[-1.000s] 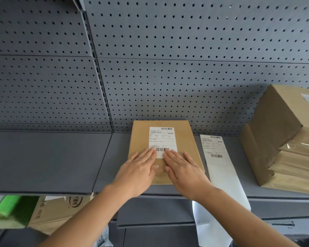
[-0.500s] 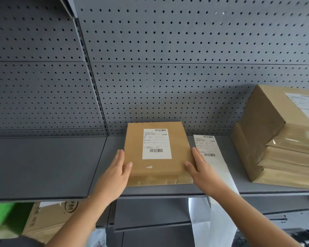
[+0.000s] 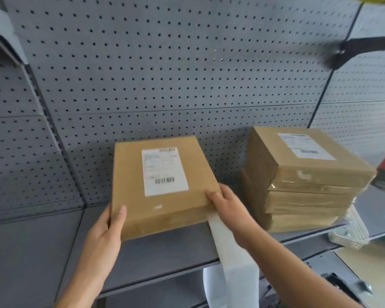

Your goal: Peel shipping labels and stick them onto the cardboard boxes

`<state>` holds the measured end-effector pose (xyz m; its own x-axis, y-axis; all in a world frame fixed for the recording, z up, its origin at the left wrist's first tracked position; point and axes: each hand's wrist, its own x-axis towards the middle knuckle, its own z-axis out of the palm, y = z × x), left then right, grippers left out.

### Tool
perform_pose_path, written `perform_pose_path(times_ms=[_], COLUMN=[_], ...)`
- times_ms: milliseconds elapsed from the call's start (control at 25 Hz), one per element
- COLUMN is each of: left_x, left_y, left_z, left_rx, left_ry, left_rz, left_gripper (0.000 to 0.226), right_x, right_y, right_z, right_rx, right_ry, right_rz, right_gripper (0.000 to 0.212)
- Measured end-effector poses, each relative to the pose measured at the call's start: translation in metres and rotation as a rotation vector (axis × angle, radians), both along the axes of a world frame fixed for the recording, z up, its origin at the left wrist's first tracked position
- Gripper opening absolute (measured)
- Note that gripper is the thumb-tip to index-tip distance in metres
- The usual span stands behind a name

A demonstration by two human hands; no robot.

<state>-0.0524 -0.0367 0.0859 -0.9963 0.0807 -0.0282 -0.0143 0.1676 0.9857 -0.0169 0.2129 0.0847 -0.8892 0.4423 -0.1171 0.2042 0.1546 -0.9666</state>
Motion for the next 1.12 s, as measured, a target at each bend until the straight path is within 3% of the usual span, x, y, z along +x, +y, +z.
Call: perform_pose_path(times_ms=[80, 240, 400, 600, 800, 1120], left_x=[-0.002, -0.01, -0.017, -0.016, -0.02, -0.023], left_y=[0.018, 0.073, 0.145, 0.233, 0.294, 0.317], left_z=[0.028, 0.072, 0.101, 0.11, 0.101, 0.083], left_rx=[0.052, 0.1, 0.132, 0.103, 0.059, -0.043], left_ry=[0.069, 0.169, 0.227, 0.292, 0.309, 0.335], left_rz=[-0.067, -0.274, -0.458, -0.622, -0.669, -0.681], left_gripper=[0.041, 0.02, 0.023, 0.047, 0.054, 0.063], right_x=[0.012, 0.038, 0.06, 0.083, 0.095, 0.093], right_y=[0.018, 0.069, 0.133, 0.211, 0.264, 0.295], right_z=[0.041, 0.106, 0.139, 0.143, 0.13, 0.113], right_rx=[0.054, 0.172, 0.218, 0.205, 0.188, 0.173], right_ry=[0.118, 0.256, 0.318, 0.29, 0.217, 0.124], right_rz=[-0.093, -0.255, -0.431, -0.584, -0.655, -0.659], right_gripper=[0.039, 0.039, 0.04, 0.047, 0.041, 0.051])
